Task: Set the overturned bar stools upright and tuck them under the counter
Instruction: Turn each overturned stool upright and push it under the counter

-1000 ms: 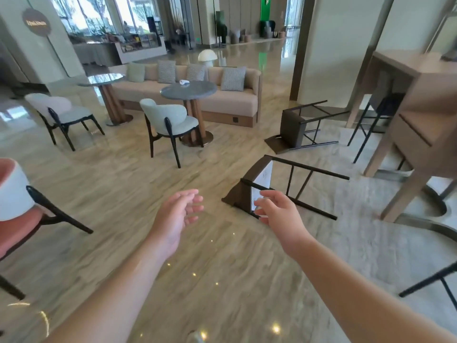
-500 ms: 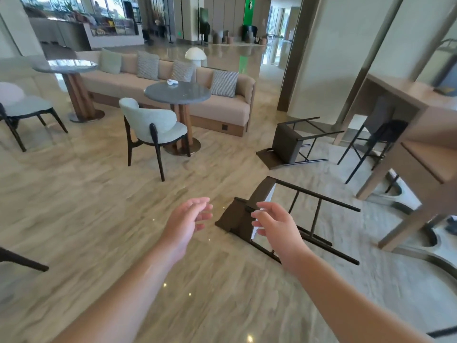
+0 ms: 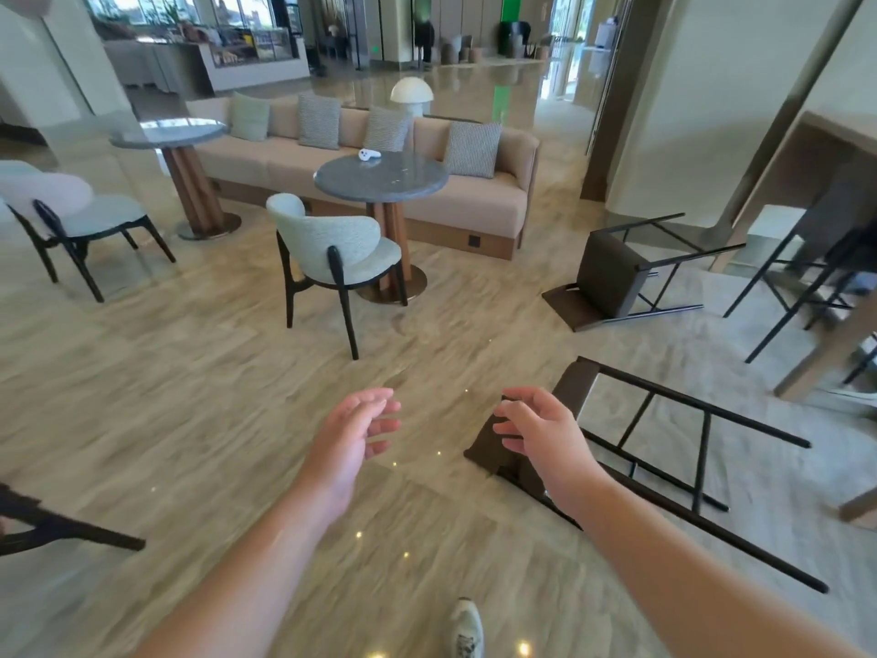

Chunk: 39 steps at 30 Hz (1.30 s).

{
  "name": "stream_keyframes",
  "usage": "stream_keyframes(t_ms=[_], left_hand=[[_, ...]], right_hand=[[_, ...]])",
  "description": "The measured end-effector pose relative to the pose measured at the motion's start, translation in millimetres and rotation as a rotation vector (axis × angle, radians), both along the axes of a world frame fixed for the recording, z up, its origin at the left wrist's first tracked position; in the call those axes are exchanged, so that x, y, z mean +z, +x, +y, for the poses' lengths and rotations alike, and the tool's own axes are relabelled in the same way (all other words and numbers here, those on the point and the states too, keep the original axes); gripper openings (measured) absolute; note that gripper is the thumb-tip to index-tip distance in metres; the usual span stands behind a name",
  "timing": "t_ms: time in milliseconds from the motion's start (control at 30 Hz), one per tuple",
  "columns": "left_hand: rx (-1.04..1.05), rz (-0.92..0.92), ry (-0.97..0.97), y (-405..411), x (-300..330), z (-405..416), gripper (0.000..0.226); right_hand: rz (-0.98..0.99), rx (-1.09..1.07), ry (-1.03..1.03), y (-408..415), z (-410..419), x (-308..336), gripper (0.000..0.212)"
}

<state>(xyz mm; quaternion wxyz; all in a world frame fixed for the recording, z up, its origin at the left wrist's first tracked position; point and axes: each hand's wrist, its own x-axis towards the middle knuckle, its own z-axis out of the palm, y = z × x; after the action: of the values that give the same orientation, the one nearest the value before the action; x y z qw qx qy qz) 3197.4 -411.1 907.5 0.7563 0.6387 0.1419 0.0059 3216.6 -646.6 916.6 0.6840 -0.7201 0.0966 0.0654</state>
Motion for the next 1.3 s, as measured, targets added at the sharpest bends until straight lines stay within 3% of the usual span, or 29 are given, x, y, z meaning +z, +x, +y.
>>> stream_keyframes(t_ms=[233, 367, 533, 900, 1300], left_hand=[[0.079, 0.051, 0.062, 112, 2, 27, 0.018], [0.064, 0.081, 0.138, 193, 19, 28, 0.019], [0.034, 0.039, 0.218, 286, 39, 17, 0.02], [-0.109, 0.022, 0.203, 410, 46, -25, 0.019], [-0.38, 0.015, 0.111, 574, 8, -12, 0.019]], right_hand=[[0.064, 0.055, 0.137, 136, 38, -31, 0.019], [0.082, 0.079, 0.179, 219, 43, -21, 0.024], [0.03, 0.086, 0.181, 307, 30, -1, 0.015], [0.028, -0.053, 0.182, 390, -13, -7, 0.018], [0.059, -0.292, 0.111, 492, 8, -28, 0.019]])
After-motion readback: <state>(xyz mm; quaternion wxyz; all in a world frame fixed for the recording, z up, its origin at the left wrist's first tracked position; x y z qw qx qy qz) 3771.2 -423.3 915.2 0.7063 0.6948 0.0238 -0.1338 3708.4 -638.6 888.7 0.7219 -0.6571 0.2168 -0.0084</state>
